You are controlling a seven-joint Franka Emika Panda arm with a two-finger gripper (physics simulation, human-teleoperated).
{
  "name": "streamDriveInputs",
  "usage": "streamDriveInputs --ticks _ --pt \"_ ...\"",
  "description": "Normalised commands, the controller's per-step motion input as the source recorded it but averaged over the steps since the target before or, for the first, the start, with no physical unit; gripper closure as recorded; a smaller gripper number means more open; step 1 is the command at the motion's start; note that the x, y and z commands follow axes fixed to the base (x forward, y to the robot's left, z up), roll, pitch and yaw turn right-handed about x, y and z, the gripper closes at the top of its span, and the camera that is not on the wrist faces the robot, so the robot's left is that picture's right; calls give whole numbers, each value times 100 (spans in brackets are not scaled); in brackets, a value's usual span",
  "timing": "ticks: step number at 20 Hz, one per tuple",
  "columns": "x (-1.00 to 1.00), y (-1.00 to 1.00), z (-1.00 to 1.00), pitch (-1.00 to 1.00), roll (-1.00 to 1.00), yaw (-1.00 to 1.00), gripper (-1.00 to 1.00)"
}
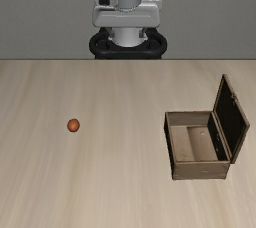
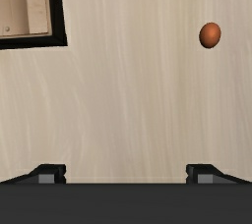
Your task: Pick up the egg and place it in the box
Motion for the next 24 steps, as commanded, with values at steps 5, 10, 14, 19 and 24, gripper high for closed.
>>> streamDriveInputs --ticks 5,10,14,19,24 --pt "0 -100 0 0 0 0 -100" --pt "0 -100 0 0 0 0 -100" --pt "0 -100 0 0 0 0 -100" --pt "100 0 0 0 0 0 -100" --pt "100 0 0 0 0 0 -100"
